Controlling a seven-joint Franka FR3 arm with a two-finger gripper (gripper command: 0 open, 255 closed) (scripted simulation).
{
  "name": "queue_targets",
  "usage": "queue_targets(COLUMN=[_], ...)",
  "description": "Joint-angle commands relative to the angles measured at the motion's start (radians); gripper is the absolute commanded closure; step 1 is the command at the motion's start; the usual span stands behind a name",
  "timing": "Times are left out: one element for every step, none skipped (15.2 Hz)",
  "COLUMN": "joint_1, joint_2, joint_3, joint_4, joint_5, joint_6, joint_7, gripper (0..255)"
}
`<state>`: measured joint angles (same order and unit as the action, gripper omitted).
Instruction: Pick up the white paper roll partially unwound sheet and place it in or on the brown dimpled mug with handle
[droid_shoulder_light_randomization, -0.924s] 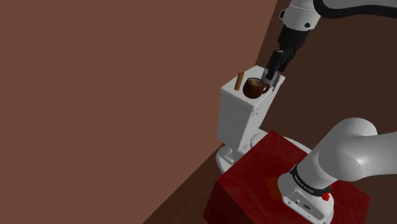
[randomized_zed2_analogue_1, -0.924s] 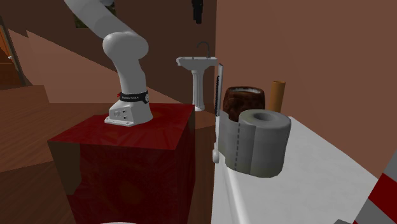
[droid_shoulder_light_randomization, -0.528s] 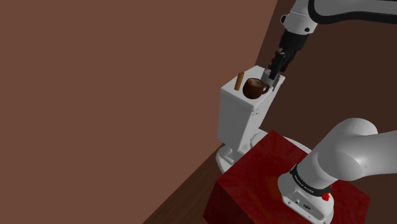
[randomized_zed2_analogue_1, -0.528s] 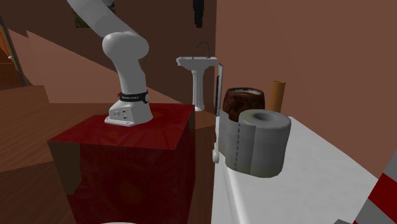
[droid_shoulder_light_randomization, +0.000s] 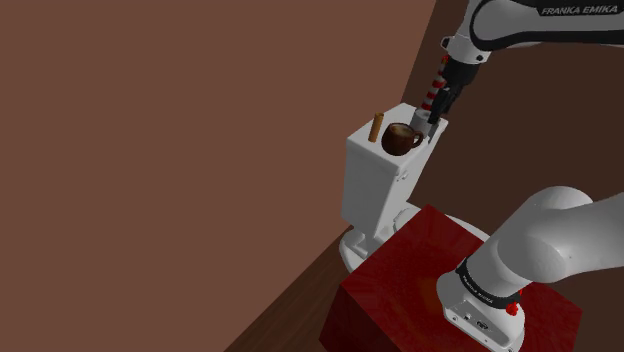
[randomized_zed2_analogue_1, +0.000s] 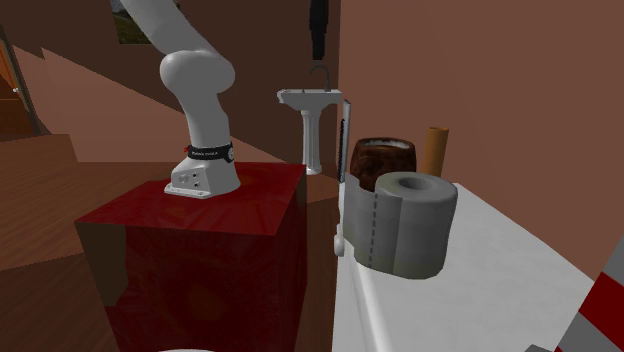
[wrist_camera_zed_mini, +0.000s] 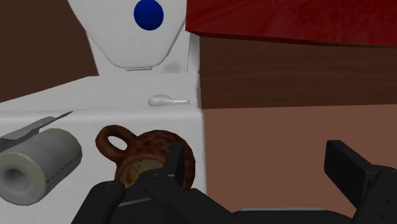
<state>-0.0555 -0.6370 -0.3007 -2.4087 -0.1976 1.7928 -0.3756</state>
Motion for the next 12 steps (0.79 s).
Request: queue_targets(joint_1=[-0.006, -0.007, -0.007, -0.006, -0.005, -0.003, -0.001, 0.002, 0.005, 0.008, 0.012, 0.015], joint_2=[0.045, 0.071, 0.099, 0.128, 0.158, 0.19, 0.222, 0.257, 0.292, 0.329, 0.367, 0.407], joint_3=[-0.049, -0.072, -0.095, -0.118, -0.142, -0.165, -0.189, -0.212, -0.235, -0.258, -0.28, -0.302], joint_4=[0.014, 0.024, 0.035, 0.048, 0.061, 0.077, 0.093, 0.111, 0.13, 0.151, 0.173, 0.196], joint_5=[-0.018, -0.023, -0.026, -0.028, -0.028, -0.026, -0.022, -0.015, -0.006, 0.006, 0.021, 0.039], joint_6=[0.037, 0.056, 0.075, 0.093, 0.112, 0.13, 0.147, 0.165, 0.181, 0.198, 0.213, 0.227], joint_7=[-0.06, -0.088, -0.116, -0.145, -0.175, -0.204, -0.235, -0.267, -0.299, -0.333, -0.368, -0.404], gripper=[0, 0, 0, 0, 0, 0, 0, 0, 0, 0, 0, 0])
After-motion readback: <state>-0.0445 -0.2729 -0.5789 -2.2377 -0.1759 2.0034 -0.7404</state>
